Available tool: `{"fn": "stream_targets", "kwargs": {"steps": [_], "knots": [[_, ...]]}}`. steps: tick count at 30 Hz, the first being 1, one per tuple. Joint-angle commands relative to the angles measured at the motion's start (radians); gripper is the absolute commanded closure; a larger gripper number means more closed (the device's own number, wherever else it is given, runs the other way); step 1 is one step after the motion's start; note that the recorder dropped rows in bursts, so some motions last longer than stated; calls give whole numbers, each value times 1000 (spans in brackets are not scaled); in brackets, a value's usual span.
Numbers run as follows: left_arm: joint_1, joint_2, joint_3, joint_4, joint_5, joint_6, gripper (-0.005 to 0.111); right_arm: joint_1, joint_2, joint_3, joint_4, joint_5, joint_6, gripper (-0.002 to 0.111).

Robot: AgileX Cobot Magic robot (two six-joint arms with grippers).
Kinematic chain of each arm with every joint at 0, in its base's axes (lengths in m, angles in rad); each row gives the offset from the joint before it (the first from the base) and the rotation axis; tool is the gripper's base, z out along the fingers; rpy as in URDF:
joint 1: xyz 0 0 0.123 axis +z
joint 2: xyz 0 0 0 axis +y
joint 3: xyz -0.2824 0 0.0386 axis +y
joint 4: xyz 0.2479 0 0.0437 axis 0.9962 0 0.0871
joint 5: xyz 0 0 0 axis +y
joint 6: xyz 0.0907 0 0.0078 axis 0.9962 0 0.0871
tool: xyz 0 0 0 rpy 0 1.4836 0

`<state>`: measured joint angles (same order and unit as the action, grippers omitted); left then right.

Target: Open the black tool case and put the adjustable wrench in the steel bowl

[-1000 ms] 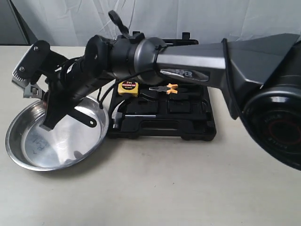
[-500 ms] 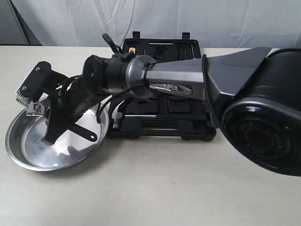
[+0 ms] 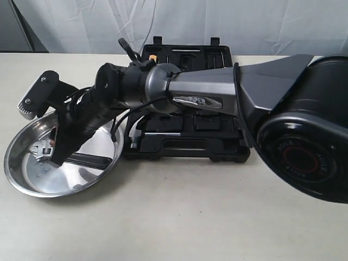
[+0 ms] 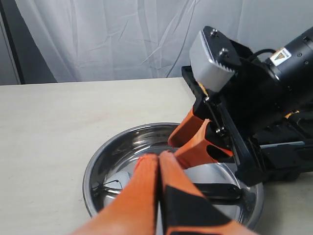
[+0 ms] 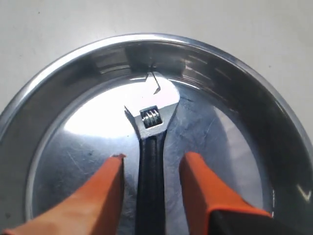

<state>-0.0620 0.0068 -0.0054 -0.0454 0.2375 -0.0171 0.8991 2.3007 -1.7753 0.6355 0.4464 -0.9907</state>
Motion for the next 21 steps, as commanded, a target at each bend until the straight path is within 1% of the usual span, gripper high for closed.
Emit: {"fn": "stream_targets", "kwargs": {"steps": [1, 2, 3, 6, 9, 11, 13, 16, 21], "knots": [[0, -7, 5, 4, 1, 1, 107, -3, -102, -4, -45, -7, 35, 81], [0, -7, 5, 4, 1, 1, 107, -3, -134, -4, -91, -12, 72, 97], [0, -7, 5, 4, 1, 1, 107, -4, -153, -4, -116, -12, 89, 108], [0, -7, 5, 4, 1, 1, 107, -28, -195, -4, -123, 18, 151, 108], [0, -7, 5, 4, 1, 1, 107, -72, -230, -4, -121, 97, 207, 109], [0, -7, 5, 4, 1, 1, 107, -102, -252, -2, -121, 173, 218, 109], [0, -7, 5, 4, 1, 1, 107, -127, -286, 29, -108, 189, 218, 109], [0, -7, 5, 9, 1, 1, 107, -158, -368, 140, -106, 132, 218, 109], [0, -7, 5, 9, 1, 1, 107, -198, -535, 397, -98, -8, 218, 109]]}}
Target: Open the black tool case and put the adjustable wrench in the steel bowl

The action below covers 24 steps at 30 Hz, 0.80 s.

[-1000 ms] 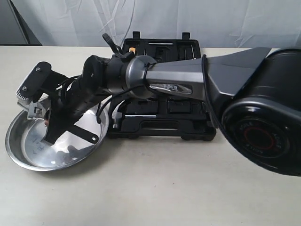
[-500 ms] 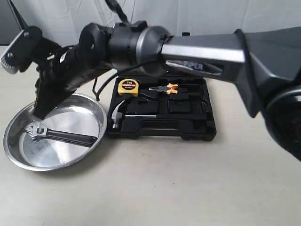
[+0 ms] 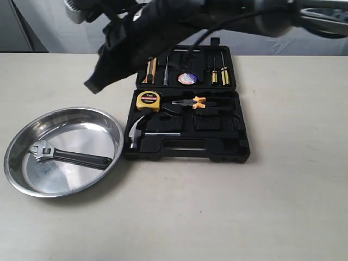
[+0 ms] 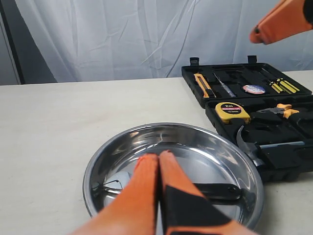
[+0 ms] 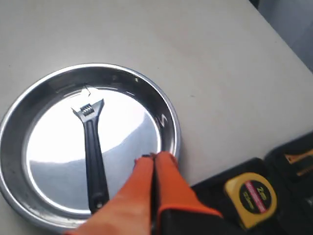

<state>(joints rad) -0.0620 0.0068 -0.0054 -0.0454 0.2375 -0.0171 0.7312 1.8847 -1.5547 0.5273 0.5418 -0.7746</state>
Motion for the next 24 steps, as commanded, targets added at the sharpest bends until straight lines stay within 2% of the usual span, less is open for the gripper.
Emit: {"fn": "stream_targets", "kwargs": {"steps": [1, 6, 11, 18, 24], "knots": [[0, -7, 5, 9, 1, 1, 107, -37, -146, 221, 25, -132, 2, 109], [0, -7, 5, 9, 1, 1, 107, -45, -295, 484, 129, -337, 21, 109], [0, -7, 5, 9, 1, 1, 107, -45, -432, 693, 244, -459, 24, 109], [0, -7, 5, 9, 1, 1, 107, -45, -626, 917, 271, -529, 28, 109], [0, -7, 5, 9, 1, 1, 107, -45, -738, 989, 271, -514, 28, 109]]}}
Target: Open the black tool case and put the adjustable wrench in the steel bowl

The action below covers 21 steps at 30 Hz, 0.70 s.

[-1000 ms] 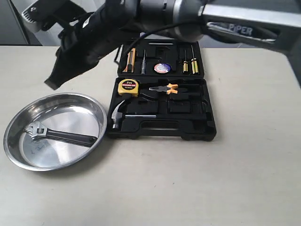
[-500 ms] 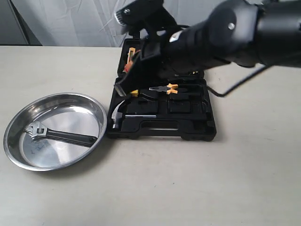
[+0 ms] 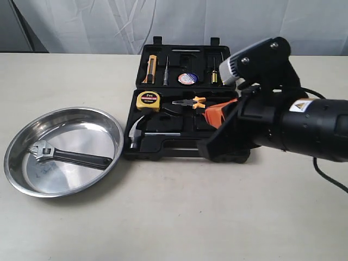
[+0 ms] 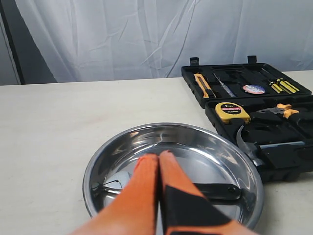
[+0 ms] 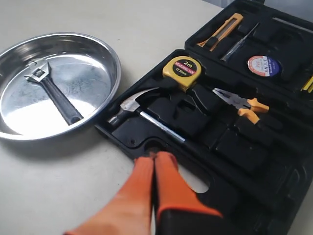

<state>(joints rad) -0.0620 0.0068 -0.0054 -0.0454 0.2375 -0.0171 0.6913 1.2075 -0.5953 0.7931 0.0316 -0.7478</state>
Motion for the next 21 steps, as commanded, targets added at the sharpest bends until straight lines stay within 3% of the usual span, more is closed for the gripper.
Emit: {"fn": "stream_targets", "kwargs": {"steps": [1, 15, 21], "knots": [[0, -7, 5, 9, 1, 1, 107, -5, -67, 30, 3, -4, 2, 109], [0, -7, 5, 22, 1, 1, 107, -3, -83, 30, -2, -20, 2, 109], [0, -7, 5, 22, 1, 1, 107, -35, -199, 31, -41, -19, -7, 109]]}}
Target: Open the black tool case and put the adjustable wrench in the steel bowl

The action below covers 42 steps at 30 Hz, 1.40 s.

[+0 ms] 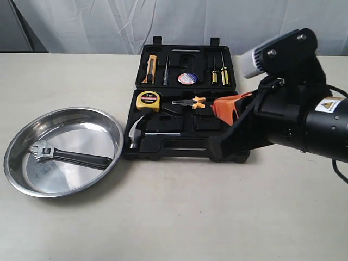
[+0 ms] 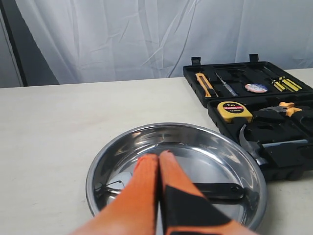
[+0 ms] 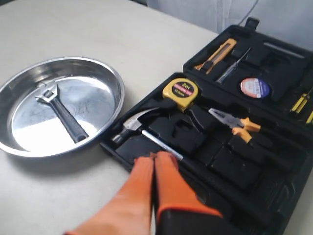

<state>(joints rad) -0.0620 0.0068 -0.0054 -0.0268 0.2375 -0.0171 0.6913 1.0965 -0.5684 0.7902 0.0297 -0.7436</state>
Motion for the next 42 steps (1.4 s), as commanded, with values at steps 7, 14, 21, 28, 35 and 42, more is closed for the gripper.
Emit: {"fn": "stream_targets", "kwargs": {"steps": [7, 14, 21, 28, 35, 42], "knots": [[0, -7, 5, 3, 1, 1, 107, -395, -295, 27, -36, 140, -11, 109], [0, -7, 5, 3, 1, 1, 107, -696, -574, 180, -1, 170, 3, 109], [0, -7, 5, 3, 1, 1, 107, -722, -657, 284, 1, 163, 3, 109], [0, -7, 5, 3, 1, 1, 107, -722, -705, 348, -32, 159, 51, 109], [0, -7, 5, 3, 1, 1, 107, -728, -765, 355, -410, 175, 418, 109], [0, -7, 5, 3, 1, 1, 107, -778, -846, 428, -644, 200, 714, 109]]}}
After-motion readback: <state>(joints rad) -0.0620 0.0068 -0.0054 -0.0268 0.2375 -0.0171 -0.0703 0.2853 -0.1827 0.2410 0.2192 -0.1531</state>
